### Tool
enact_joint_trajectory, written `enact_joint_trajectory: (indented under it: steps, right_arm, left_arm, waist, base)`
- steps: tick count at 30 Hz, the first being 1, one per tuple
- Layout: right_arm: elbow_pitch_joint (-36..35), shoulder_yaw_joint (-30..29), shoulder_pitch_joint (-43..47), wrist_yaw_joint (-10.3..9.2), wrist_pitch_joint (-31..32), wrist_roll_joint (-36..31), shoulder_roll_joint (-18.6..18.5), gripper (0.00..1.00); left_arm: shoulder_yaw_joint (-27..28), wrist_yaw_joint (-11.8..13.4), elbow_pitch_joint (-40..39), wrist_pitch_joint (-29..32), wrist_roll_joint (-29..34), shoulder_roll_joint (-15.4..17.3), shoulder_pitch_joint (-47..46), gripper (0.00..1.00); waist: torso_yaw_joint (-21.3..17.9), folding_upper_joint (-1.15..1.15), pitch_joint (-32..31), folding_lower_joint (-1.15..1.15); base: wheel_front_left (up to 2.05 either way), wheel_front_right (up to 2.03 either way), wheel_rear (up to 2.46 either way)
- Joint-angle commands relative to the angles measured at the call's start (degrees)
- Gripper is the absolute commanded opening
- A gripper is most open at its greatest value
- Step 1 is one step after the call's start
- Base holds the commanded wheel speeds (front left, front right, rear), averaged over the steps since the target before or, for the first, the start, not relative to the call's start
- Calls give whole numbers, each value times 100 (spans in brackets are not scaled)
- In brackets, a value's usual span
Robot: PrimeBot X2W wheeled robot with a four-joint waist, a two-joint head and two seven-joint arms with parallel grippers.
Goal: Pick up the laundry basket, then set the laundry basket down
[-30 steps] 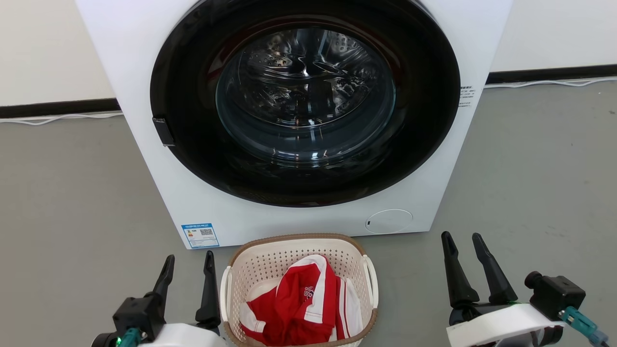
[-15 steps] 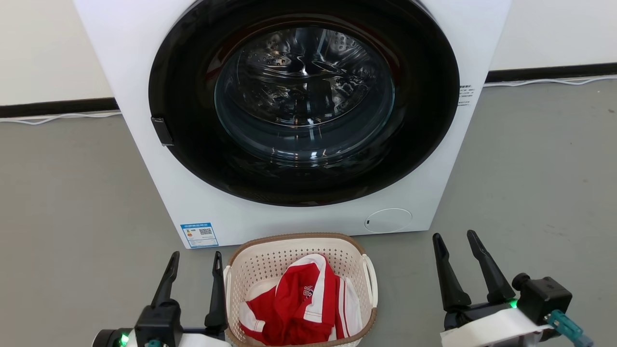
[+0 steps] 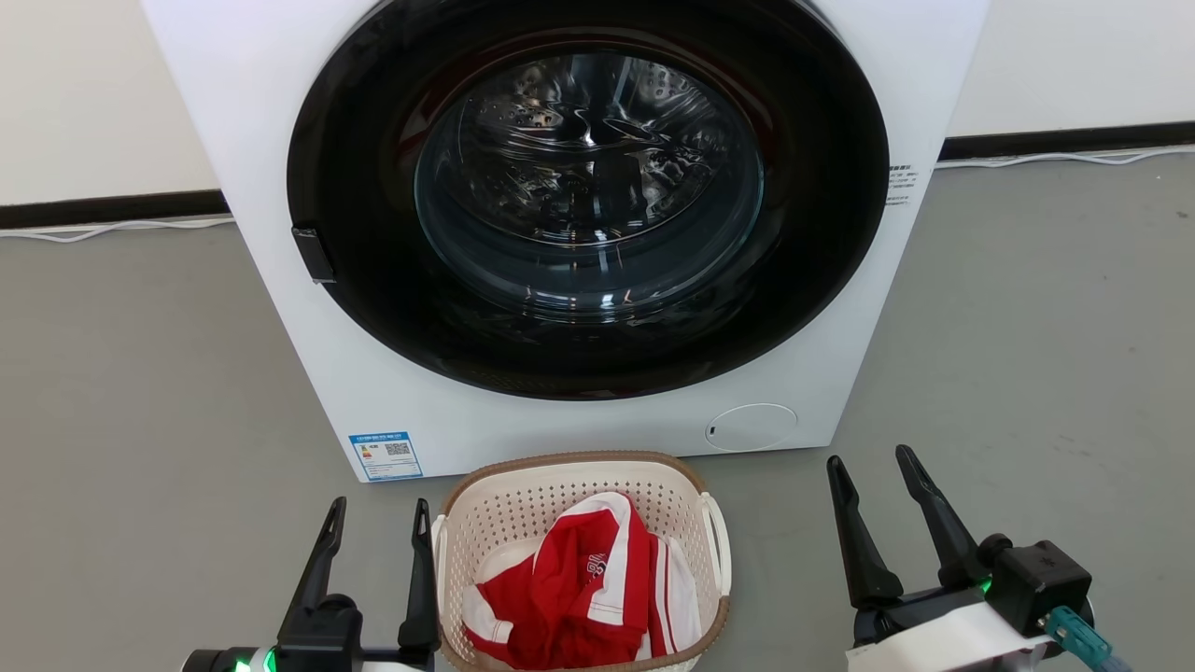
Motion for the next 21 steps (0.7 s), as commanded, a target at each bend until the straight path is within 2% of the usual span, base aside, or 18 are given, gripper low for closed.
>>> enact_joint_trajectory:
  steps: [1,21]
  right_arm:
    - [-100,116,-146,41,-62,-22,-25,100]
    - [-29,58,-142,41,-62,-22,-25,100]
  left_arm:
    - [198,-8,-104,-36,-26,-25,-156,100]
    - [344,-143,-54,-36,-9,-101,-176,100]
  waist:
    - [1,0,2,0]
    - [6,0,52,0]
  base:
    - [0,0,0]
    - [0,0,0]
